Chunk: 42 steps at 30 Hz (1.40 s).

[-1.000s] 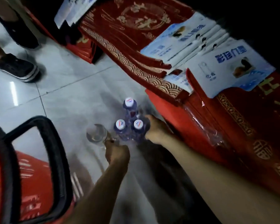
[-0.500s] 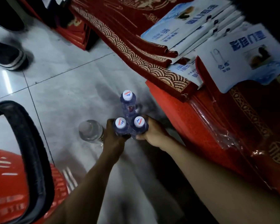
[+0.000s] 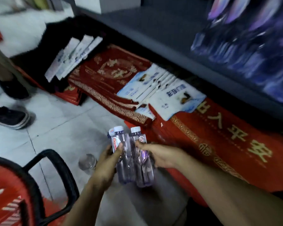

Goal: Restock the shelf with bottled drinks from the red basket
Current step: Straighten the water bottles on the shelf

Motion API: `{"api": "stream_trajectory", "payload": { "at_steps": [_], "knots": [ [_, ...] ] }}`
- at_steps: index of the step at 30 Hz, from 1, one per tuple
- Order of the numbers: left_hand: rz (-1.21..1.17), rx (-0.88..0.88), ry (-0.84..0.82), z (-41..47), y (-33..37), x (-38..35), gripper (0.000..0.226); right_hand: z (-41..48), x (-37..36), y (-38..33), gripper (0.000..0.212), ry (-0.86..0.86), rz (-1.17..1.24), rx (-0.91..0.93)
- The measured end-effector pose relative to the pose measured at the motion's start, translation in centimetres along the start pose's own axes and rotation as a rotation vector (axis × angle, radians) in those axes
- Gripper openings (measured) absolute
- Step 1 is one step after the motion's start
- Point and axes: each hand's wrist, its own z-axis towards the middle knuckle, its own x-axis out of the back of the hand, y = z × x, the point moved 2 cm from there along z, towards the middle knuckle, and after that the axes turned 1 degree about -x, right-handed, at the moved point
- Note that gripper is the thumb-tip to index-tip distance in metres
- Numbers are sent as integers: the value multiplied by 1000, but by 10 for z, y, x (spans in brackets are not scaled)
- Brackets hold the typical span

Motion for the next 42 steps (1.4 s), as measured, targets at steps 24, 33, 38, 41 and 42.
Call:
{"api": "stream_trajectory", "payload": {
  "at_steps": [24,33,38,41,42],
  "knots": [
    [183,-618,-730,-172,233,-275,38,-461,29,-38,50,798,-73,966],
    [201,-691,-519,-81,244,-278,46,-394,42,-78,48,1183,-201,1037],
    [180,-742,-508,-16,270,-247,46,-335,35,-133,56,1224,-171,1063],
    [177,-742,-485,17,274,-235,47,-302,32,-163,61,1235,-128,1072],
    [170,-738,-476,26,274,-233,45,-291,34,-171,63,1235,-111,1067]
  ]
}}
